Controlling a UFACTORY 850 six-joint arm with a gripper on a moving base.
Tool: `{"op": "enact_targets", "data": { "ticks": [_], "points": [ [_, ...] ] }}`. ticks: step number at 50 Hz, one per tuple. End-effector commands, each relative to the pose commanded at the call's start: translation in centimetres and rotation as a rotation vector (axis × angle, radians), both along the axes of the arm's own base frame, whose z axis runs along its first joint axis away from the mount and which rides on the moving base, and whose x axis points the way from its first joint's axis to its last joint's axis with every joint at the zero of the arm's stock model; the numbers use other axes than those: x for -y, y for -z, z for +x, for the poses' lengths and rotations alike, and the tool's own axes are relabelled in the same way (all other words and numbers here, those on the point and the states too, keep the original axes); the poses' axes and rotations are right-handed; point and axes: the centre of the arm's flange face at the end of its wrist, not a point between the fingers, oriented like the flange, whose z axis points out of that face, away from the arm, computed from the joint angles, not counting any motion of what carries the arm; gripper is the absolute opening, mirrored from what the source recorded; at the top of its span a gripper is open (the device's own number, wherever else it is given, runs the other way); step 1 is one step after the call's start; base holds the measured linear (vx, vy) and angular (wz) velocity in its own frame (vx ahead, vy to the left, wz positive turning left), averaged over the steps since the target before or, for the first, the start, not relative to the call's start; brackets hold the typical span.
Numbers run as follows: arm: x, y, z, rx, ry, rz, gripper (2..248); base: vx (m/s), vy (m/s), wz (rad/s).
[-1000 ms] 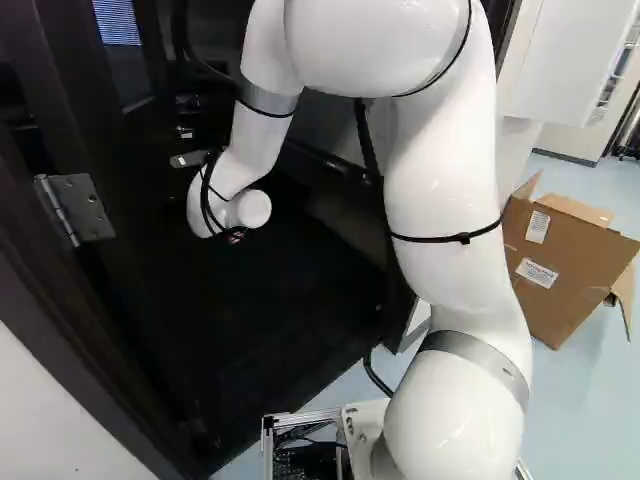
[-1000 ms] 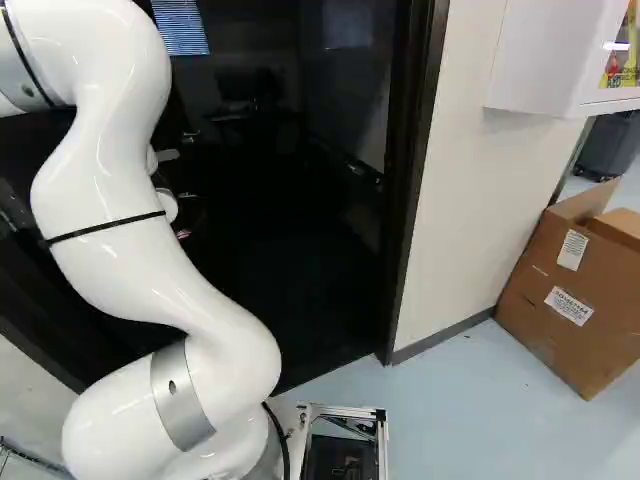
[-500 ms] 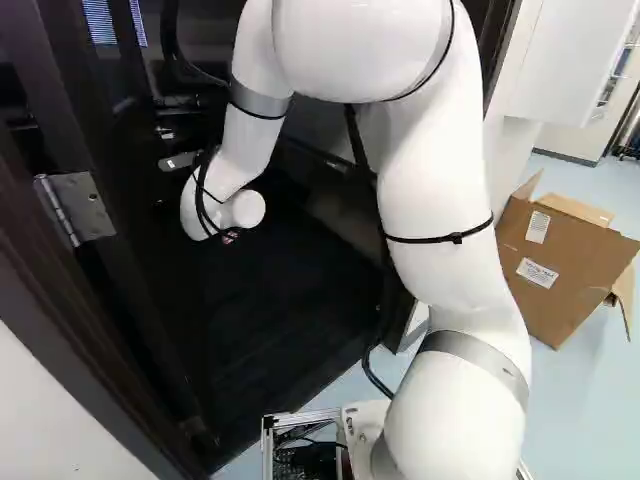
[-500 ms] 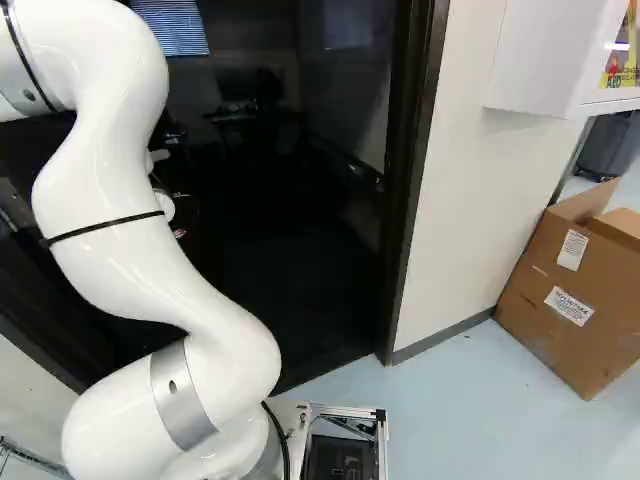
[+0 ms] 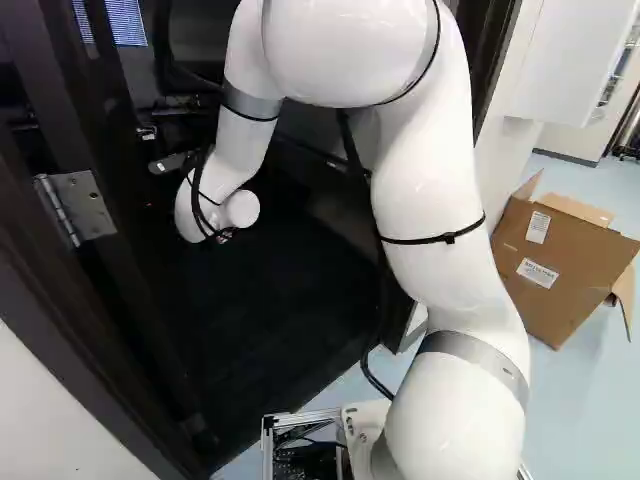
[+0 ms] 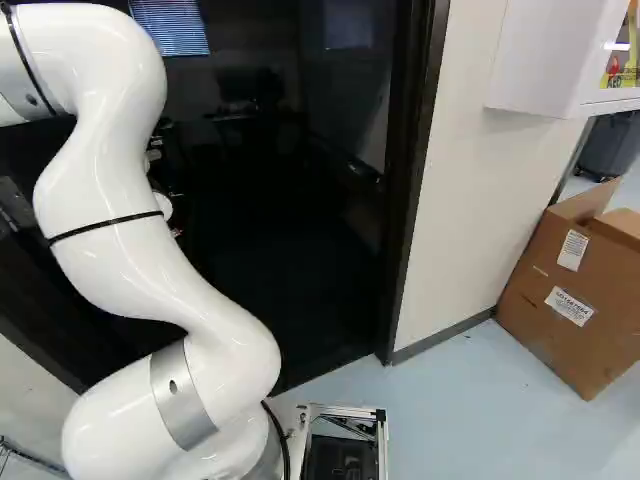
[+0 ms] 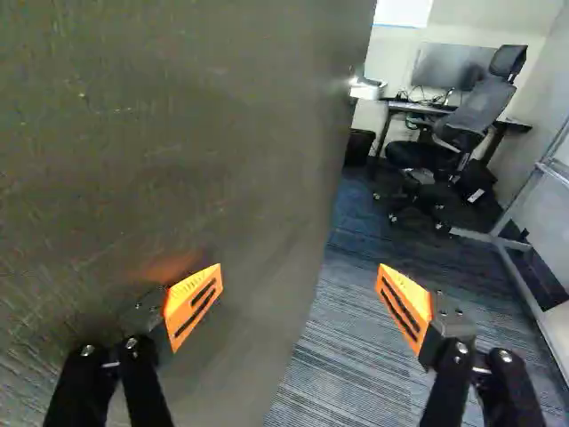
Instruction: Open the door and move inside
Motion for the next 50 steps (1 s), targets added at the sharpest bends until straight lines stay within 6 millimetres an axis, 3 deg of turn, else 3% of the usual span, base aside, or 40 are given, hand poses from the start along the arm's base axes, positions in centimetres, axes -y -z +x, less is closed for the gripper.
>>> {"op": "enact_targets", "data": {
  "ticks": [50],
  "points": [
    [-1.8,0.2,0.2,0.008,-0.021,0.006,247,0.0,0.0,0.0]
  ]
}}
